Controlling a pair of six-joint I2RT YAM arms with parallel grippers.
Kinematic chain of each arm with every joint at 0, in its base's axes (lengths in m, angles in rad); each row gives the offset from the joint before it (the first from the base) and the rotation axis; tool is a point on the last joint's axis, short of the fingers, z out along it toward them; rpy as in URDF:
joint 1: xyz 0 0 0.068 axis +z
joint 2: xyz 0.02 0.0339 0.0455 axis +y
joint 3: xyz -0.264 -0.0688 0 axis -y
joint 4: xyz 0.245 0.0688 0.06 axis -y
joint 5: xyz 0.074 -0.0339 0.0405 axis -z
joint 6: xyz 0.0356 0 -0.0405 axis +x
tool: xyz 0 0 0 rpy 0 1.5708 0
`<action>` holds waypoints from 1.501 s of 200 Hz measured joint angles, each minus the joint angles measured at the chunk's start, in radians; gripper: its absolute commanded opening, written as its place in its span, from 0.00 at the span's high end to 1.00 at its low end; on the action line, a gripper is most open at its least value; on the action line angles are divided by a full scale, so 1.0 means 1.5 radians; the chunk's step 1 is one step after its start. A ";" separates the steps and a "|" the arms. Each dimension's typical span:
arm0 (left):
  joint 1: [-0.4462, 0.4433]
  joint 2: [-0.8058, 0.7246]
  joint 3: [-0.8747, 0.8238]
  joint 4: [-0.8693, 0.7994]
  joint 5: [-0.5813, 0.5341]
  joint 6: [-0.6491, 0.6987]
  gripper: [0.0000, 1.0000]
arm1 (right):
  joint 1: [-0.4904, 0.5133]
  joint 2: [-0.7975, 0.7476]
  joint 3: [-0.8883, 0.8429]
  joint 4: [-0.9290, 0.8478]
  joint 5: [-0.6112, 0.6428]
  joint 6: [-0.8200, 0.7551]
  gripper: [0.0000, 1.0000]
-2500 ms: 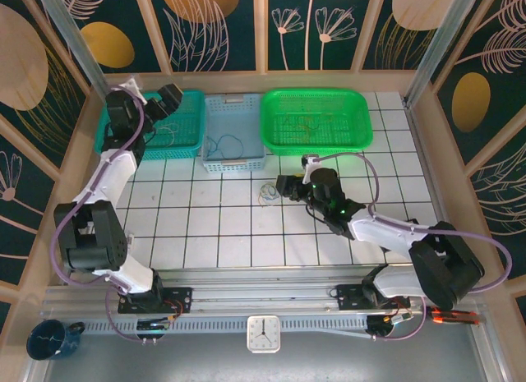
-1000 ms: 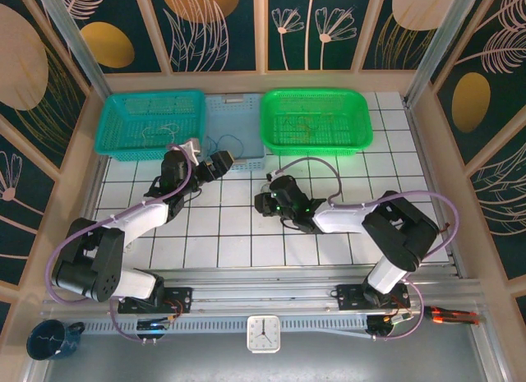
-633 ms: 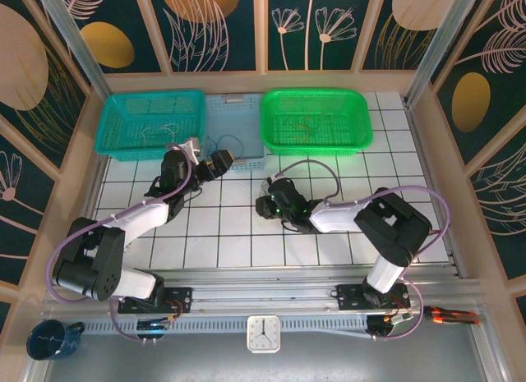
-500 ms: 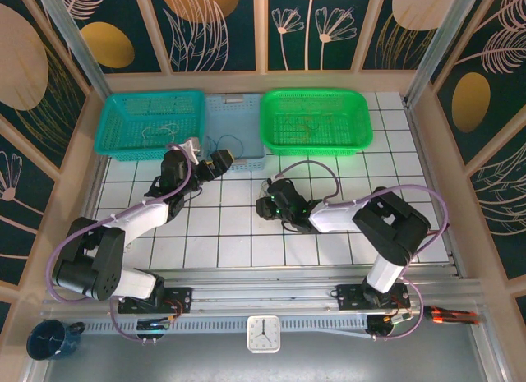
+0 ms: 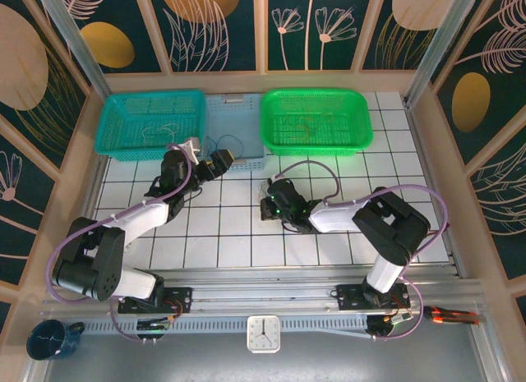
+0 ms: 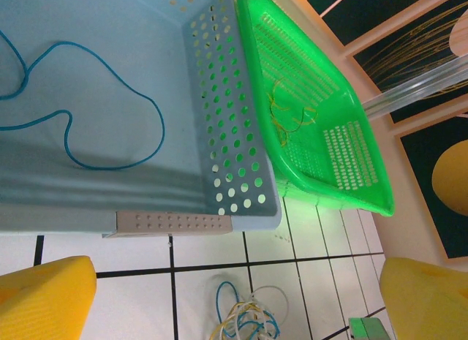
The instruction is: Untangle the cables
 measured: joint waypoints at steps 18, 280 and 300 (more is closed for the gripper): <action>0.000 0.000 0.000 0.000 0.000 0.000 0.01 | 0.000 0.000 0.000 -0.001 0.000 0.002 1.00; -0.147 -0.002 -0.044 0.055 0.002 0.230 0.01 | -0.088 -0.279 0.078 -0.098 -0.113 -0.043 1.00; -0.165 0.022 -0.034 0.054 -0.011 0.249 0.01 | -0.088 -0.294 0.078 -0.098 -0.120 -0.039 1.00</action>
